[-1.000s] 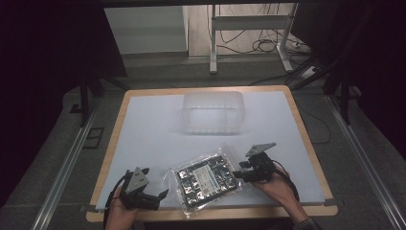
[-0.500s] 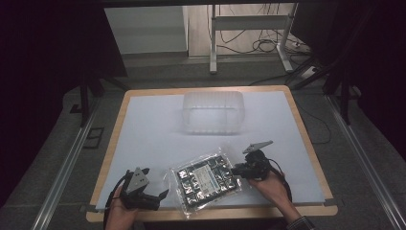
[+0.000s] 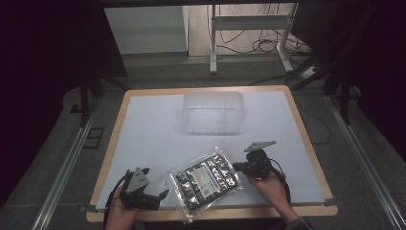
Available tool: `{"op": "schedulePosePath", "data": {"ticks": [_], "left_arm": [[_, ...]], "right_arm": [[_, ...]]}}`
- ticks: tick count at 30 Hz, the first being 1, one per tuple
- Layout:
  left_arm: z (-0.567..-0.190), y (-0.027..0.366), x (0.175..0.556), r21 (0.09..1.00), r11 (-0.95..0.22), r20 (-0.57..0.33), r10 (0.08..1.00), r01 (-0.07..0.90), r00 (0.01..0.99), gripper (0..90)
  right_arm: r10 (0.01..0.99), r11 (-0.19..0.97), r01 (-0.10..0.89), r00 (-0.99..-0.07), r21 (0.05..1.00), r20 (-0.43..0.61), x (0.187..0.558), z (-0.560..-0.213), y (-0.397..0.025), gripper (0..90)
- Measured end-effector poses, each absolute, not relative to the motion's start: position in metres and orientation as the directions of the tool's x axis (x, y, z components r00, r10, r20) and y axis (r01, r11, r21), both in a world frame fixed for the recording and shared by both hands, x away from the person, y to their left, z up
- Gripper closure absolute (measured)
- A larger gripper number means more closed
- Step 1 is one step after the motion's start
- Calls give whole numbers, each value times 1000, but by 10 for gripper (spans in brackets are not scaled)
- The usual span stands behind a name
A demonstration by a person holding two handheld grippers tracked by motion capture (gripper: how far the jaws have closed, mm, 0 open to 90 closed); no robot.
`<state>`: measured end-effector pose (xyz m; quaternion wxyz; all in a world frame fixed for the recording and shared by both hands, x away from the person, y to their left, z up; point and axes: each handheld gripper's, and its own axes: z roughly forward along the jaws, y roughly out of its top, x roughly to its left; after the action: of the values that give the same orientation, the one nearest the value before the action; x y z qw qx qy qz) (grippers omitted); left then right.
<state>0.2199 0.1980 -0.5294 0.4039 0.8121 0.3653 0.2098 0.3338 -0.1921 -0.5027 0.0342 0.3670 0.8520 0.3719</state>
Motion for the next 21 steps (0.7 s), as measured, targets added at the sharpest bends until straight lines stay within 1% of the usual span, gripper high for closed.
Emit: {"op": "schedulePosePath", "data": {"ticks": [4,13,16,18,21], "left_arm": [[-529,198,220,812,-403,46,765,422,642,0],[-529,198,220,808,-413,52,760,419,648,0],[-529,198,220,810,-411,52,761,419,646,0],[-528,198,219,811,-408,51,763,419,644,0],[-528,198,219,812,-407,51,763,418,644,0]], "right_arm": [[643,422,604,-725,676,247,332,-493,-193,889],[601,390,595,-743,703,295,333,-468,-191,889],[596,387,593,-745,706,300,333,-461,-189,890],[582,381,584,-754,717,305,334,-451,-187,890],[585,388,572,-758,722,286,334,-441,-185,890]]}}
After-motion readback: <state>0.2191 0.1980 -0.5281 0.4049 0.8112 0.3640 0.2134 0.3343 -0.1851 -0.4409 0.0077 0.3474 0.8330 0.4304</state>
